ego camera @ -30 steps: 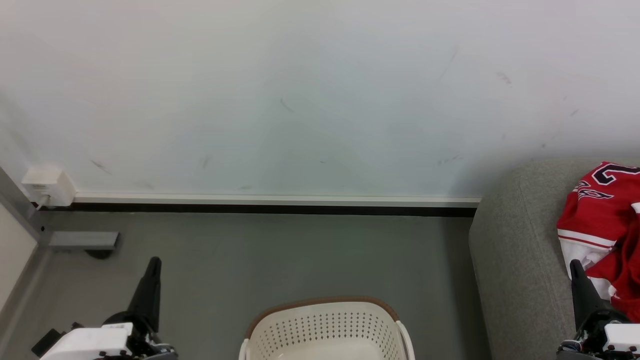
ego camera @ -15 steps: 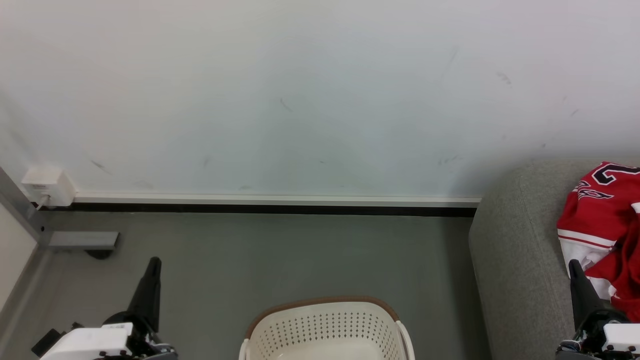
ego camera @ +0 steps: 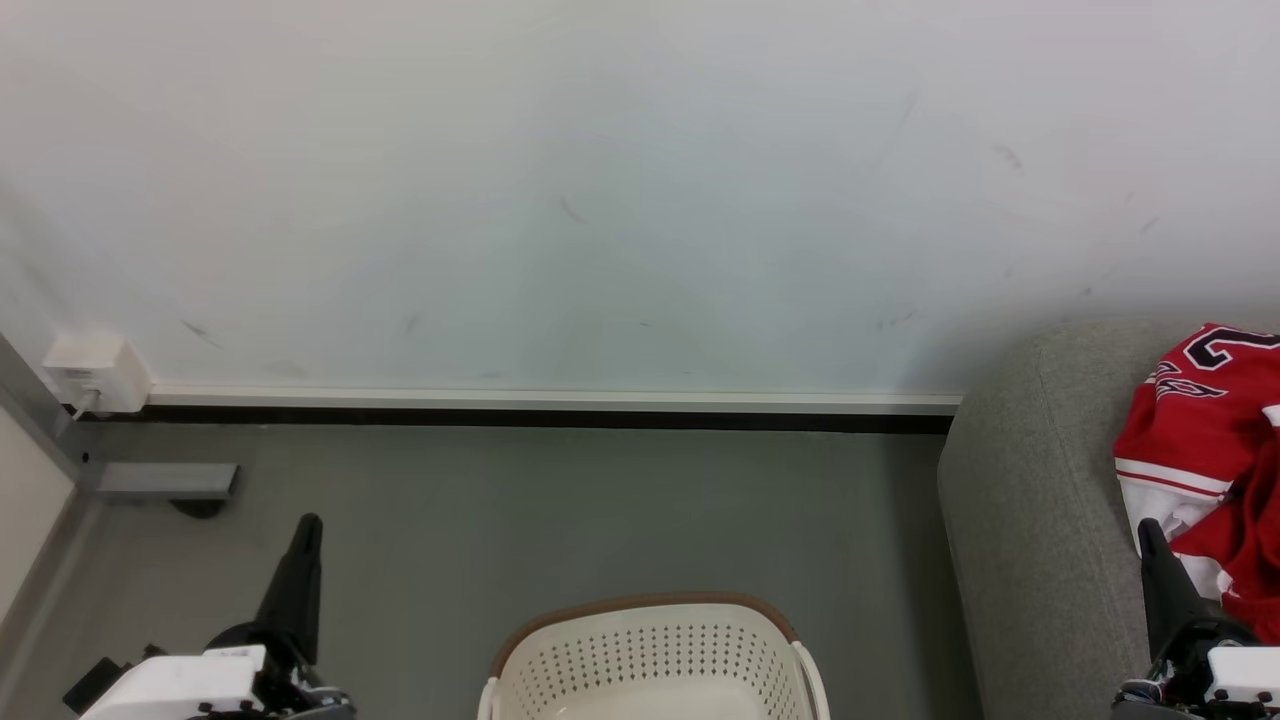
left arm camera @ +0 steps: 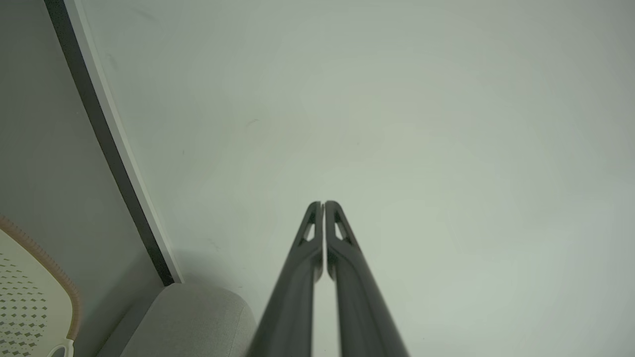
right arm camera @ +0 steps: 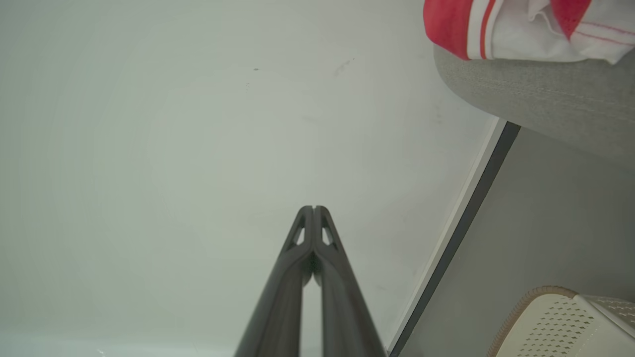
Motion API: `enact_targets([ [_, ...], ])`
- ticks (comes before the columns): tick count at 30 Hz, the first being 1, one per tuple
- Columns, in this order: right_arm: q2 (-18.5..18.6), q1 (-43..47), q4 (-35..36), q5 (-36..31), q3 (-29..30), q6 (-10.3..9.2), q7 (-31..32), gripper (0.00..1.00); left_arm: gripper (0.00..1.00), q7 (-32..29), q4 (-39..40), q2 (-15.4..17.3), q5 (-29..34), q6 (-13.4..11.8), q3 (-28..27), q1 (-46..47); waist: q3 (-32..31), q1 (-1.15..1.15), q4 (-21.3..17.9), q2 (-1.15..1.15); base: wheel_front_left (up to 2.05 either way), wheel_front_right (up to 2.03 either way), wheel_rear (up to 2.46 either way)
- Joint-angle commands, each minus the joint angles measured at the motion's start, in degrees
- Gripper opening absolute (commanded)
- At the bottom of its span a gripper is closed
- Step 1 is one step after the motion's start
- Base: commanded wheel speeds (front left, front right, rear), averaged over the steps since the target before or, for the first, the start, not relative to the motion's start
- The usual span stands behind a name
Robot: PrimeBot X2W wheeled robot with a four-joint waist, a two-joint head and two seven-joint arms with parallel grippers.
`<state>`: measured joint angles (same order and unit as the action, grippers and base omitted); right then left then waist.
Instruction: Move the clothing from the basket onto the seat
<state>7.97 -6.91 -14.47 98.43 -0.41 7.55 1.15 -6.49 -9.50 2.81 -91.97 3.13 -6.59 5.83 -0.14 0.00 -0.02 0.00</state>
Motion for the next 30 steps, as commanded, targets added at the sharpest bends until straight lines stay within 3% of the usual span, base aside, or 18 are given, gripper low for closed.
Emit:
enact_targets([
  [1,0.6,-0.3,0.3,0.4,-0.1,-0.12,-0.2,0.0,0.0,-0.2,0.0,0.1,-0.7,0.0,-0.2,0.3,0.0,0.0,0.0,0.0,0.0,0.0,0.0],
  [30,2.2,-0.1,0.6,2.1,-2.1,-0.12,-1.8,0.0,0.0,-0.2,0.0,0.1,-0.7,0.0,-0.2,0.3,0.0,0.0,0.0,0.0,0.0,0.0,0.0],
])
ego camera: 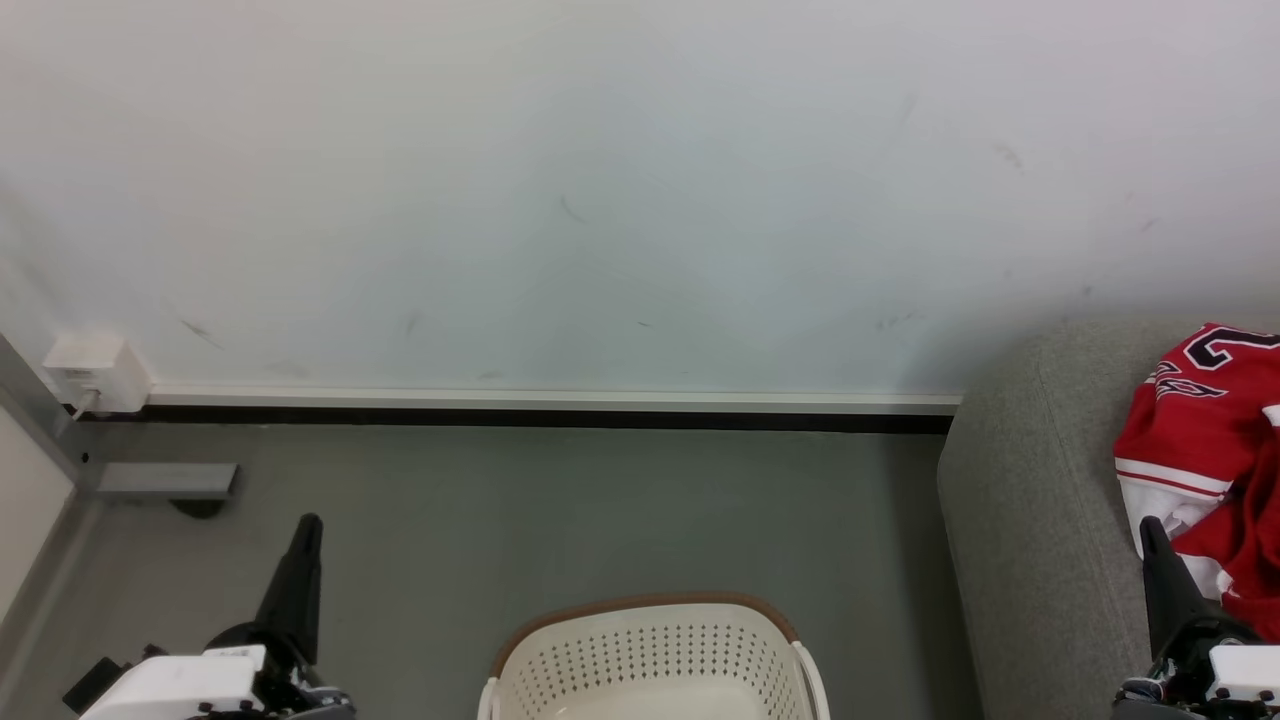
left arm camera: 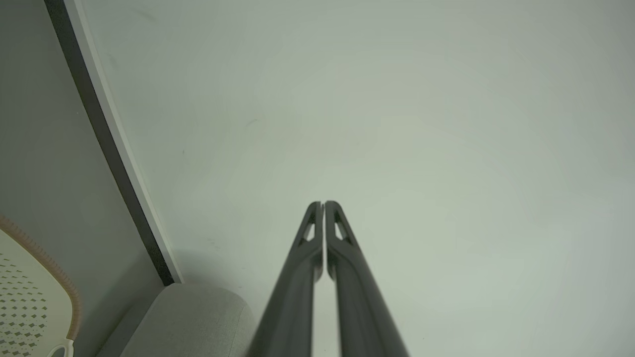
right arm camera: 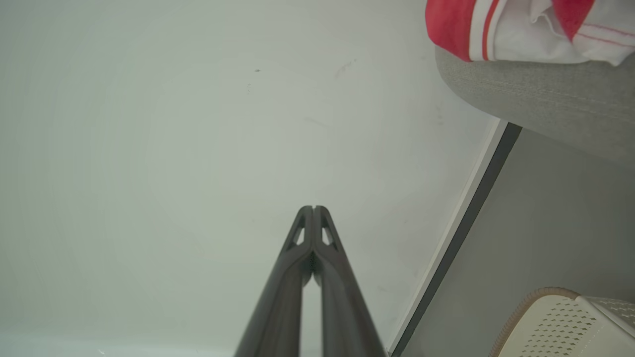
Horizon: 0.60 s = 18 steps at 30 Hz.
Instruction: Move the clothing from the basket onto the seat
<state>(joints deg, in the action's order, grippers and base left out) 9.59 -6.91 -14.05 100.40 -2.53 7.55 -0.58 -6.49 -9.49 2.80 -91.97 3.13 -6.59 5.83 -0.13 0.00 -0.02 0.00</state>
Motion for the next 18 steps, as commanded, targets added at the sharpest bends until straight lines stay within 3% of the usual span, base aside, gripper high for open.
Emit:
enact_targets([
  [1,0.6,-0.1,0.2,0.2,-0.1,-0.12,-0.2,0.0,0.0,-0.2,0.0,0.1,-0.7,0.0,-0.2,0.3,0.0,0.0,0.0,0.0,0.0,0.0,0.0],
  [18,1.5,-0.1,0.5,1.6,-1.5,-0.12,-1.3,0.0,0.0,-0.2,0.0,0.1,-0.7,0.0,-0.2,0.3,0.0,0.0,0.0,0.0,0.0,0.0,0.0],
])
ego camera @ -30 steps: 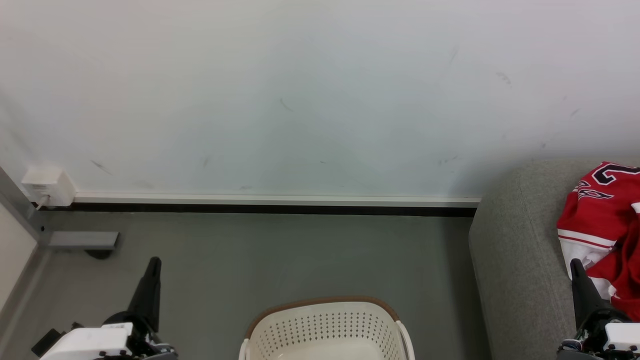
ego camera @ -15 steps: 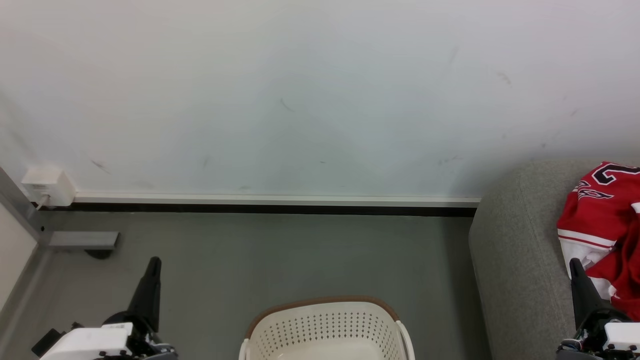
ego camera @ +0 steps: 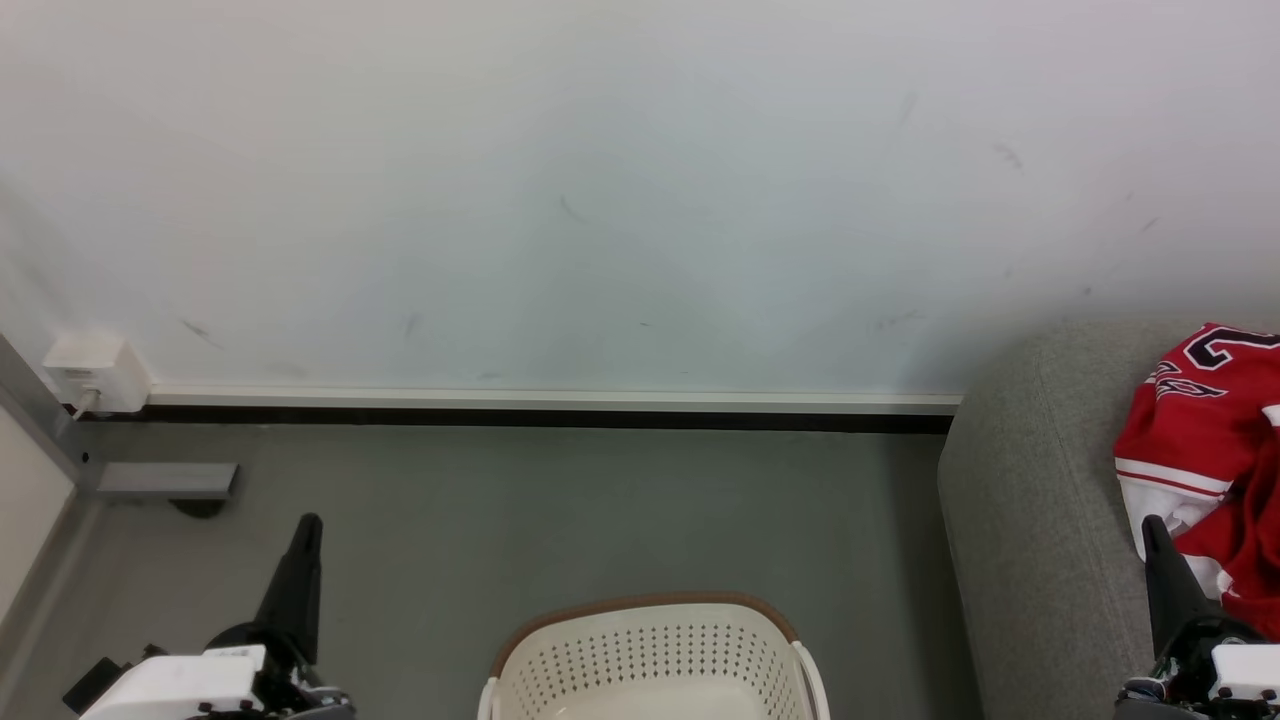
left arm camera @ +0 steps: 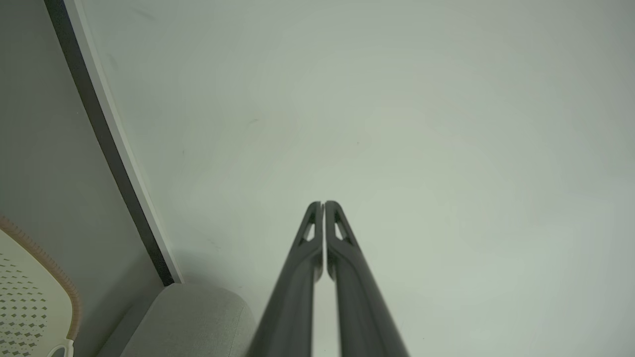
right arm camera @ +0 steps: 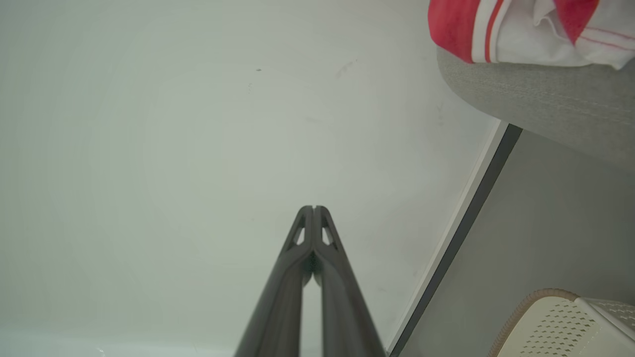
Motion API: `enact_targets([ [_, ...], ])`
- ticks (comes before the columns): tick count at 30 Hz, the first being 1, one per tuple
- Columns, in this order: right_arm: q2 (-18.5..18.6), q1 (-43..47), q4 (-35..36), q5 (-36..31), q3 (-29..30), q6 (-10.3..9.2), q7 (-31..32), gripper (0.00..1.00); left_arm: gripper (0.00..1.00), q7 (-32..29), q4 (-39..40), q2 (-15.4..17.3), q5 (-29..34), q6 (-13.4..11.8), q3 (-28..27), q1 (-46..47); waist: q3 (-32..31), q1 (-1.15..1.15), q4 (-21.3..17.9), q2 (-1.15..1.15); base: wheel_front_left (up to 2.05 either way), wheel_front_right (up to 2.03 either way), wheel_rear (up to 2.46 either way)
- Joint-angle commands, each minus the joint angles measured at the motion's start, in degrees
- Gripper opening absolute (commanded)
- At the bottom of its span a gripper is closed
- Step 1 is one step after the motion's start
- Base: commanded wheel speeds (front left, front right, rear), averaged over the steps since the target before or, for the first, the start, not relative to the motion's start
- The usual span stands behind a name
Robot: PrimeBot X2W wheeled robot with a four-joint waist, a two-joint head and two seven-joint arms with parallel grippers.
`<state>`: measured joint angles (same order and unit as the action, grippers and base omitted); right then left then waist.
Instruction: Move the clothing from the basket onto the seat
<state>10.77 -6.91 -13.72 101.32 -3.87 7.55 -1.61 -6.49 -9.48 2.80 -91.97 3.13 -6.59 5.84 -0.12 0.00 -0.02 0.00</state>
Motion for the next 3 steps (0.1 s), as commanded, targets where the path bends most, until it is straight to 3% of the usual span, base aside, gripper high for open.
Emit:
enact_targets([
  [1,0.4,-0.1,0.2,0.7,-0.2,-0.12,-0.3,0.0,0.0,-0.2,0.0,0.1,-0.7,0.0,-0.2,0.3,0.0,0.0,0.0,0.0,0.0,0.0,0.0],
  [3,0.5,-0.1,0.2,0.9,-0.3,-0.12,-0.4,0.0,0.0,-0.2,0.0,0.1,-0.7,0.0,-0.2,0.3,0.0,0.0,0.0,0.0,0.0,0.0,0.0],
])
